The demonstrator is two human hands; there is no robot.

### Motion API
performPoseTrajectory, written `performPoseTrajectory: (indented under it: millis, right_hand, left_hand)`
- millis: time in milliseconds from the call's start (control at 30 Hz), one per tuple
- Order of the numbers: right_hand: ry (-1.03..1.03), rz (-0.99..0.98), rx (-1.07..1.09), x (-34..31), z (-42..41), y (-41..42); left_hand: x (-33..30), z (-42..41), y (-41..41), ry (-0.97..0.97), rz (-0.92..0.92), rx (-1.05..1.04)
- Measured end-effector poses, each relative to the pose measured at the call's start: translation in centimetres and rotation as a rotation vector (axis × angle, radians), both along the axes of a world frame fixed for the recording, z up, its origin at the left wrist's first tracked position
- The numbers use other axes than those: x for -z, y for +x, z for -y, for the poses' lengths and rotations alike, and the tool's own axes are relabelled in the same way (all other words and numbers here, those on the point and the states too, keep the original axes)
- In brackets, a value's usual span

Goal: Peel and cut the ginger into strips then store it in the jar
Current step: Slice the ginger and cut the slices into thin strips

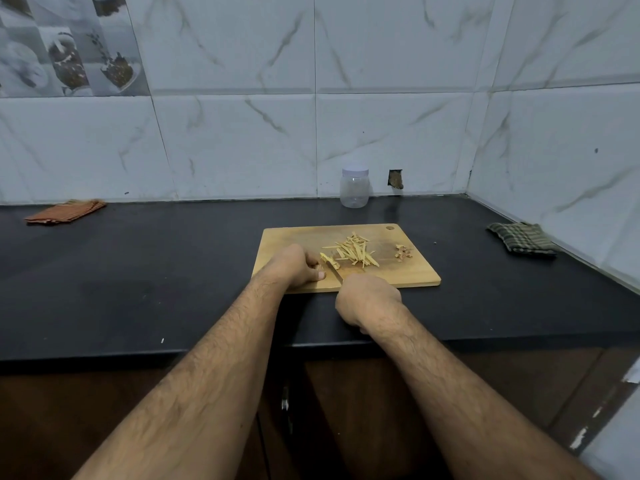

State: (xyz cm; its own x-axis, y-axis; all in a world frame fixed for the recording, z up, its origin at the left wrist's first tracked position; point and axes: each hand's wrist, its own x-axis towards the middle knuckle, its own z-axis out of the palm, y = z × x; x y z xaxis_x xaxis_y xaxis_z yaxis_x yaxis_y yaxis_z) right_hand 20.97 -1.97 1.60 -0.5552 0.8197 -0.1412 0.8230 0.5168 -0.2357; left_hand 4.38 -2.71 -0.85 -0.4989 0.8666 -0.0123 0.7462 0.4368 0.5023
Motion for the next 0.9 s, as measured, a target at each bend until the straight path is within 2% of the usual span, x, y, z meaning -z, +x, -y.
performPoseTrajectory:
  millis: [233,333,467,900]
  right_hand:
    - [-0.003,-0.076,-0.009,-0.1,0.1,-0.5]
    - [-0.011,-0.067,-0.024,-0.4,0.2,-1.1]
    - [-0.026,-0.055,-0.025,-0.4,0.1,-1.7]
    - [-0.018,-0.071,-0.030,-0.1,-0.8,-1.3]
  left_hand:
    - [0.3,0.9,-0.5,0.131,0.114,-0.056]
    - [0.6,0.8,0.1,0.204,0.110,-0.123]
    - [0.8,0.4,0.7,0.203,0.034,-0.182]
    - [0.4,0.4,0.5,0.196,0.127,-0.171]
